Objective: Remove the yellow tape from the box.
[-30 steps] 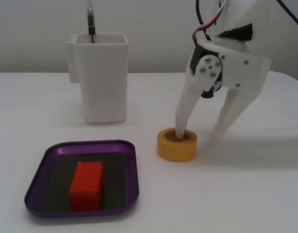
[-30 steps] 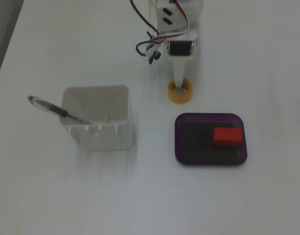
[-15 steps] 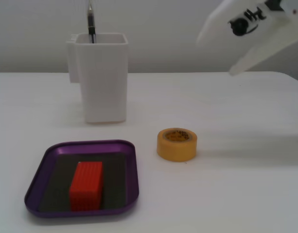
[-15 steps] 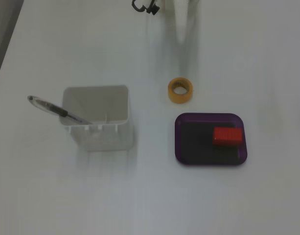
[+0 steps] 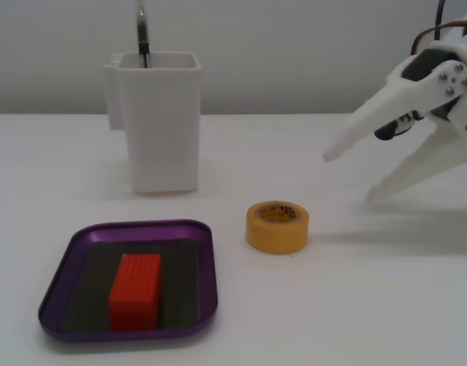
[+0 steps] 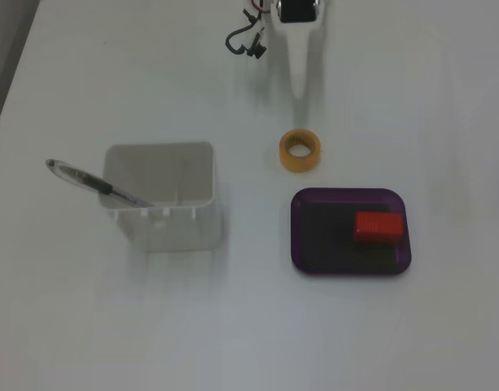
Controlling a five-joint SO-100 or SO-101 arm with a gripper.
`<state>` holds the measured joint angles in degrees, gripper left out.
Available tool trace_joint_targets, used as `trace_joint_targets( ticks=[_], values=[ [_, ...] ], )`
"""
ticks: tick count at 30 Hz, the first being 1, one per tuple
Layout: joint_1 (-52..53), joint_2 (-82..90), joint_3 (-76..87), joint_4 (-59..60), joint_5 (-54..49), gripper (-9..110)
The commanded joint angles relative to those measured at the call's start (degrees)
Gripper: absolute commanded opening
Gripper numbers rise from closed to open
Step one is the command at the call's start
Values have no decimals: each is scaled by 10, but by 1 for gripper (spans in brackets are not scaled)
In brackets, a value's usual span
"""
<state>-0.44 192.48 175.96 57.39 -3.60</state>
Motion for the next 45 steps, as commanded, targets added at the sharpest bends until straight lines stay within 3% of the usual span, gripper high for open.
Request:
trace_joint_targets(
  ticks=[1,5,9,45],
  values=[
    [1,33,23,-9,2,19],
    [1,33,25,-4,2,16],
    [1,33,25,-4,3,-1],
    [1,33,25,-11,23,0]
  ],
)
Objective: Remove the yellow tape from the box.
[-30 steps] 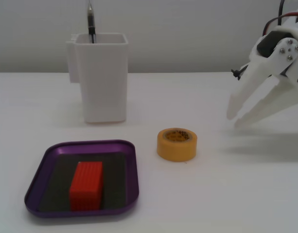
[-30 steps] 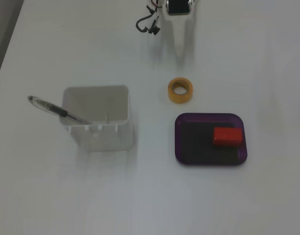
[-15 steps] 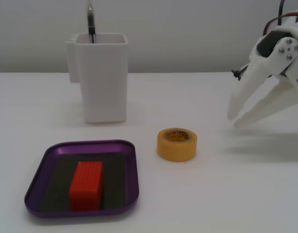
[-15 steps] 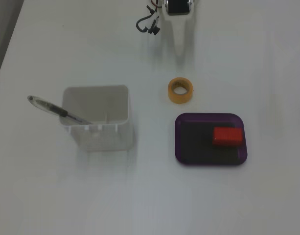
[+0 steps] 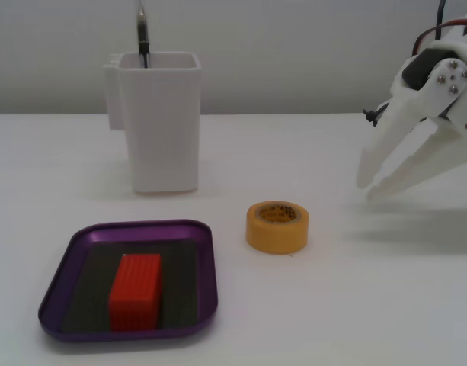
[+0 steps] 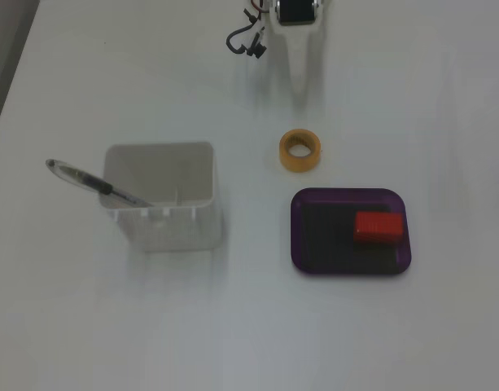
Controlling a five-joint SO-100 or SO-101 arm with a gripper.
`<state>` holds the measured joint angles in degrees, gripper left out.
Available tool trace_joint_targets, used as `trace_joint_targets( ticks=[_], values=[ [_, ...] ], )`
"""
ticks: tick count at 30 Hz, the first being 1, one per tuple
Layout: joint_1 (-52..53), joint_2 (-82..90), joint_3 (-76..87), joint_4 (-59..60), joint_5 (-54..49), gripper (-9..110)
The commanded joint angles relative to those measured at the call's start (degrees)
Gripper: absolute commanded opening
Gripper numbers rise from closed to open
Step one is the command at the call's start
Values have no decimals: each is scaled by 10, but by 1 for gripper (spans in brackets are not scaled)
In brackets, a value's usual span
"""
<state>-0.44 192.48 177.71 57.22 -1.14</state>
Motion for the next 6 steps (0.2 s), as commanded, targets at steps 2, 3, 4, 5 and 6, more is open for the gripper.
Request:
trace_joint_targets(
  ticks=[2,3,4,5,6],
  values=[
    [1,33,8,-10,-2,0],
    [1,33,8,-10,-2,0],
    [1,33,8,-10,-2,0],
    [1,33,8,-10,-2,0],
    [1,33,8,-10,-2,0]
  ],
)
